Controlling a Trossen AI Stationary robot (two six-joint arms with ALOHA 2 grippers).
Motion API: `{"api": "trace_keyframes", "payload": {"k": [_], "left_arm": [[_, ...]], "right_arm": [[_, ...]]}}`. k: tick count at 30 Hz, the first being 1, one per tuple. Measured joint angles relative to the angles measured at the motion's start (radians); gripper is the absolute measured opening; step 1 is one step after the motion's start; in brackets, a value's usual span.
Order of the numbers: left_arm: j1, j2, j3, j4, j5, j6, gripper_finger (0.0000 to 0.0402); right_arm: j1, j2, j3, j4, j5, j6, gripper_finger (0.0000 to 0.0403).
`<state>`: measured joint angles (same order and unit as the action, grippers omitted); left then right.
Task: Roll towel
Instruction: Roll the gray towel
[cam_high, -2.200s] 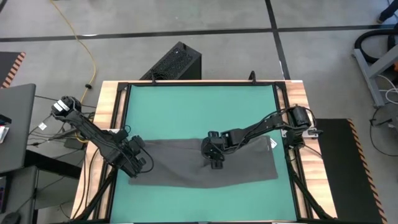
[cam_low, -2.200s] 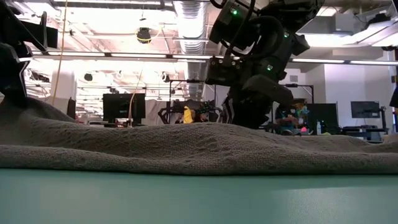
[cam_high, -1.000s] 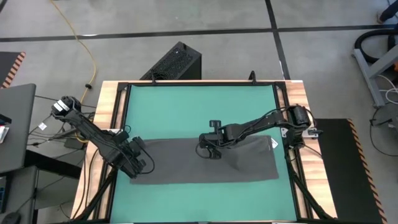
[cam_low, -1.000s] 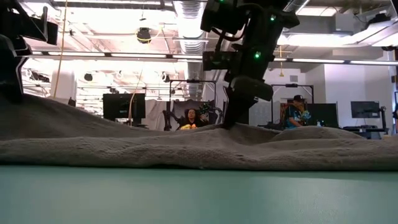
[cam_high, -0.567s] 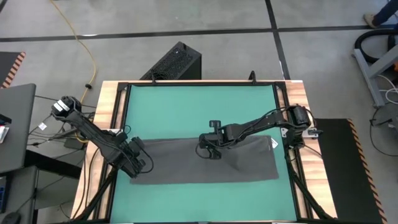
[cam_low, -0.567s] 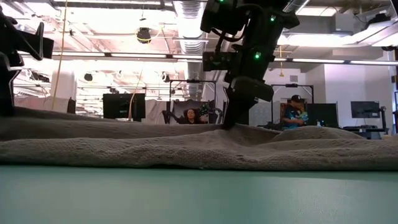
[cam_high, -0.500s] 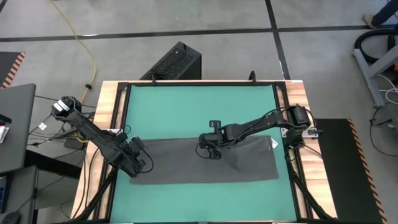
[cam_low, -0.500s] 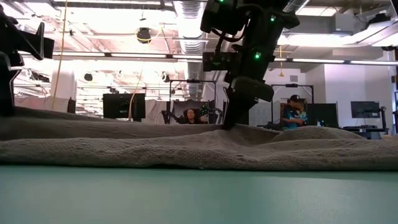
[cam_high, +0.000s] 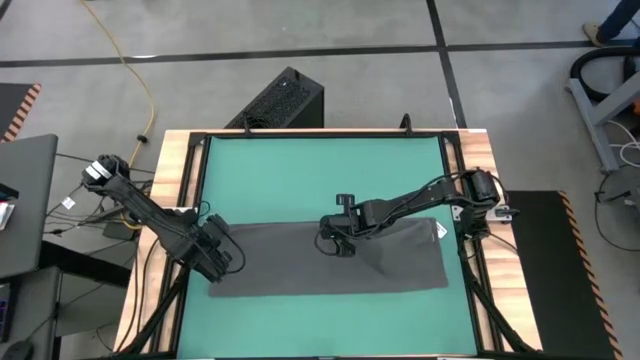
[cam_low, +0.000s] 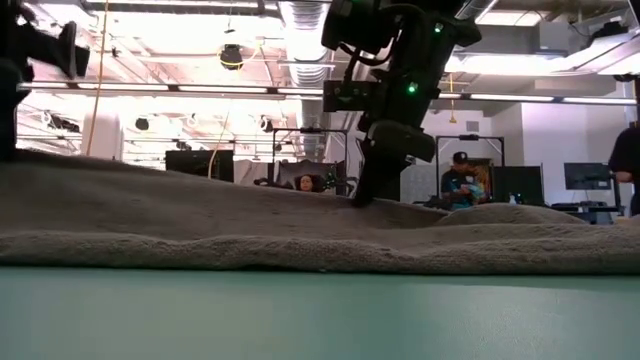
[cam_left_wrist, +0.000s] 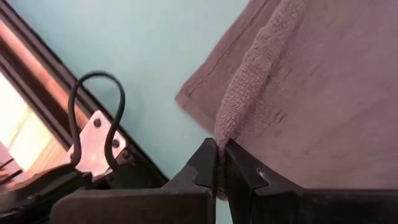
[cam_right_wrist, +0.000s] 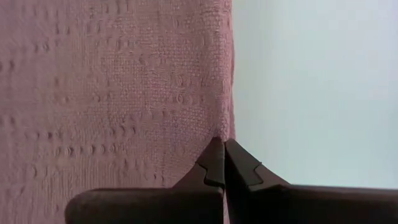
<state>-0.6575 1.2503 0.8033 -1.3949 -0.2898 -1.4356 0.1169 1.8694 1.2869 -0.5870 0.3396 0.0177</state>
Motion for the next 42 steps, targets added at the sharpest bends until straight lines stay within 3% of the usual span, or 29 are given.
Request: {"api": "trace_keyframes", "payload": {"k": [5, 15, 24, 33, 37, 40, 42], "left_arm": [[0.001, 0.026, -0.081, 0.031, 0.005, -0.014, 0.0000], [0.000, 0.100, -0.078, 0.059, -0.024, 0.010, 0.0006], [0.000, 0.119, -0.078, 0.063, -0.004, 0.031, 0.0092], [-0.001, 0.119, -0.077, 0.037, -0.003, -0.008, 0.0165], [-0.038, 0.105, 0.002, 0.035, -0.087, -0.052, 0.0168], [-0.087, 0.091, 0.098, 0.094, -0.239, -0.054, 0.0169], [-0.127, 0.077, 0.127, 0.233, -0.350, -0.026, 0.0168]], "right_arm": [[-0.001, 0.000, 0.000, 0.007, 0.000, 0.000, 0.0014], [-0.002, 0.000, 0.000, 0.032, 0.000, 0.020, 0.0035], [-0.001, 0.001, -0.001, 0.019, 0.000, 0.043, 0.0097], [-0.002, 0.001, -0.001, 0.048, 0.000, 0.044, 0.0117], [0.013, 0.001, -0.001, 0.115, -0.001, 0.006, 0.0118], [0.029, 0.001, -0.001, 0.188, -0.037, -0.040, 0.0118], [0.034, 0.001, -0.001, 0.264, -0.101, -0.058, 0.0118]]}}
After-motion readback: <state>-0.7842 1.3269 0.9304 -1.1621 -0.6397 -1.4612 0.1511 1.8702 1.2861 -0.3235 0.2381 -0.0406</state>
